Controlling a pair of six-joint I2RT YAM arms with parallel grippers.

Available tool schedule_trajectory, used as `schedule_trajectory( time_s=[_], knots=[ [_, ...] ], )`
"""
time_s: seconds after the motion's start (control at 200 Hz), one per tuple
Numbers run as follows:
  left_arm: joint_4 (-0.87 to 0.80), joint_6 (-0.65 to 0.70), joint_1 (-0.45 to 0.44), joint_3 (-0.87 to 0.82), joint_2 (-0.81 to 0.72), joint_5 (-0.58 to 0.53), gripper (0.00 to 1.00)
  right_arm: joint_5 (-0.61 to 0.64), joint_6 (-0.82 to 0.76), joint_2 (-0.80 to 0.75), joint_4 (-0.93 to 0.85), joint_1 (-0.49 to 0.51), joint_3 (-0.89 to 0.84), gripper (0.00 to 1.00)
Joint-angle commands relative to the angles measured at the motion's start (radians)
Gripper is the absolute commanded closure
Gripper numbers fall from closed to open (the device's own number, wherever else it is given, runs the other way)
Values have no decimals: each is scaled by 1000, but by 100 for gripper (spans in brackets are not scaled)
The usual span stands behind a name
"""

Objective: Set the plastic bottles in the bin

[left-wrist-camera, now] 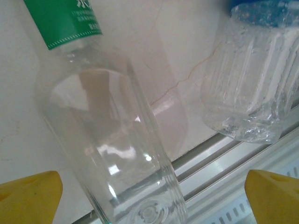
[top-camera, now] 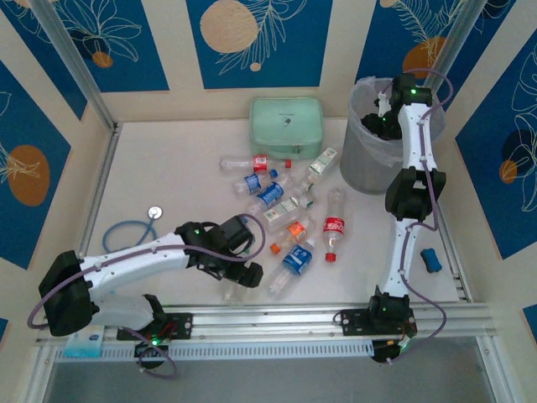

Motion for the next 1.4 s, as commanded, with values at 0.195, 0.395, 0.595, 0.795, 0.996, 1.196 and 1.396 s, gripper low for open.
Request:
schedule_trajectory(
  time_s=[0.195,0.395,0.595,0.795,0.996,1.196,1.396],
  knots=[
    [-118,-34,-48,-10,33,10,0,-56,17,-172,-12,-19,14,1],
    [-119,-68,-68,-42,58,18,0,-79,66,-349,64,-1,-66,1],
    [-98,-83,-69,-53,96,8,9,-139,123,-544,227,30,-252,1],
    [-85,-102,-69,-64,114,-2,30,-233,148,-688,394,42,-444,1],
    [-121,-108,-66,-12,108,-60,40,-360,190,-784,471,45,-587,1],
    [-50,-135,-57,47,87,-257,45,-457,230,-928,565,49,-776,1],
    [201,1,52,93,67,-276,48,-573,277,-1085,663,81,-965,7]
  ],
)
